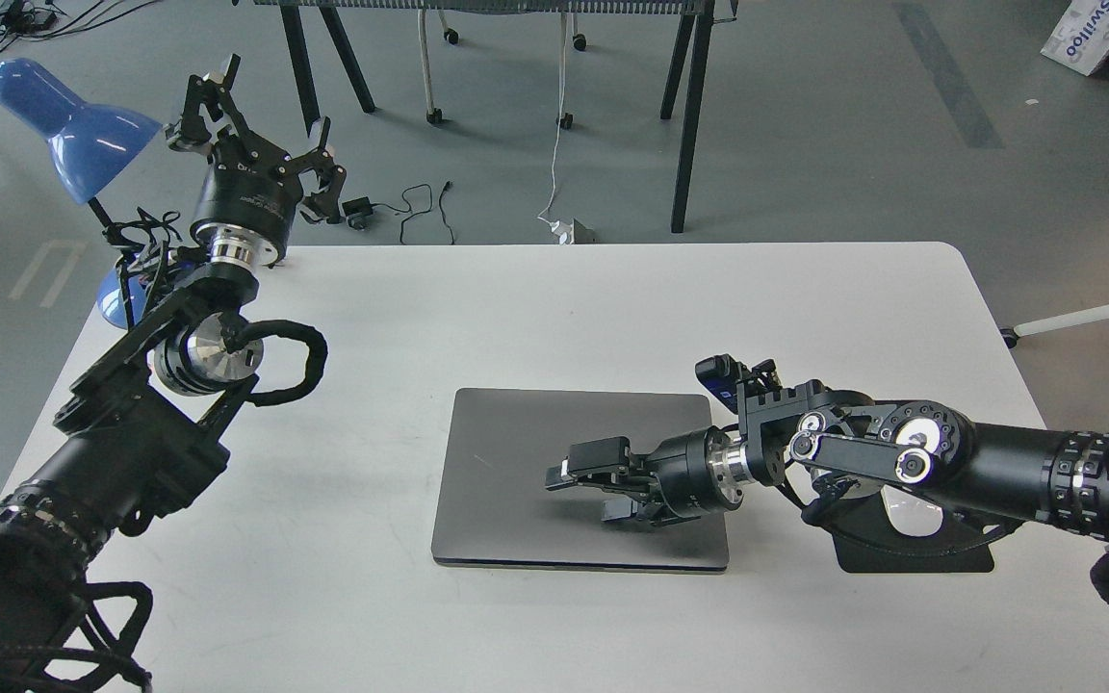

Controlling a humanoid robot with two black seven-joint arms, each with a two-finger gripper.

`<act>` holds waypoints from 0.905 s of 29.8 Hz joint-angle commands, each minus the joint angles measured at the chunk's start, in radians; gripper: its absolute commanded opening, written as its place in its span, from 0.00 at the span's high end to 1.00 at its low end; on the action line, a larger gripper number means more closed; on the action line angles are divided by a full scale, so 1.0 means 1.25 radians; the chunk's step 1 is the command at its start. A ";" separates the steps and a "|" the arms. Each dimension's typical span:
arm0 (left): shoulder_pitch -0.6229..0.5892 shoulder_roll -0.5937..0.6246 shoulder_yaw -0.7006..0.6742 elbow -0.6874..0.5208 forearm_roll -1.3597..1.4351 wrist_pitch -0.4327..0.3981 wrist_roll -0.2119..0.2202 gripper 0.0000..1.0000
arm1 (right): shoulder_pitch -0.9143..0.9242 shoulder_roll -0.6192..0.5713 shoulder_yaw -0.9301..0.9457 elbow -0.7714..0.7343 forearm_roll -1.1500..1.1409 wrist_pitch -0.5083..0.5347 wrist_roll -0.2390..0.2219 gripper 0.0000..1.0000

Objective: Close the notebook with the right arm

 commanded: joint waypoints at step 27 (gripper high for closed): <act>0.000 0.000 0.000 0.000 0.000 -0.001 0.000 0.00 | -0.097 -0.013 0.794 -0.137 0.110 -0.090 0.001 0.00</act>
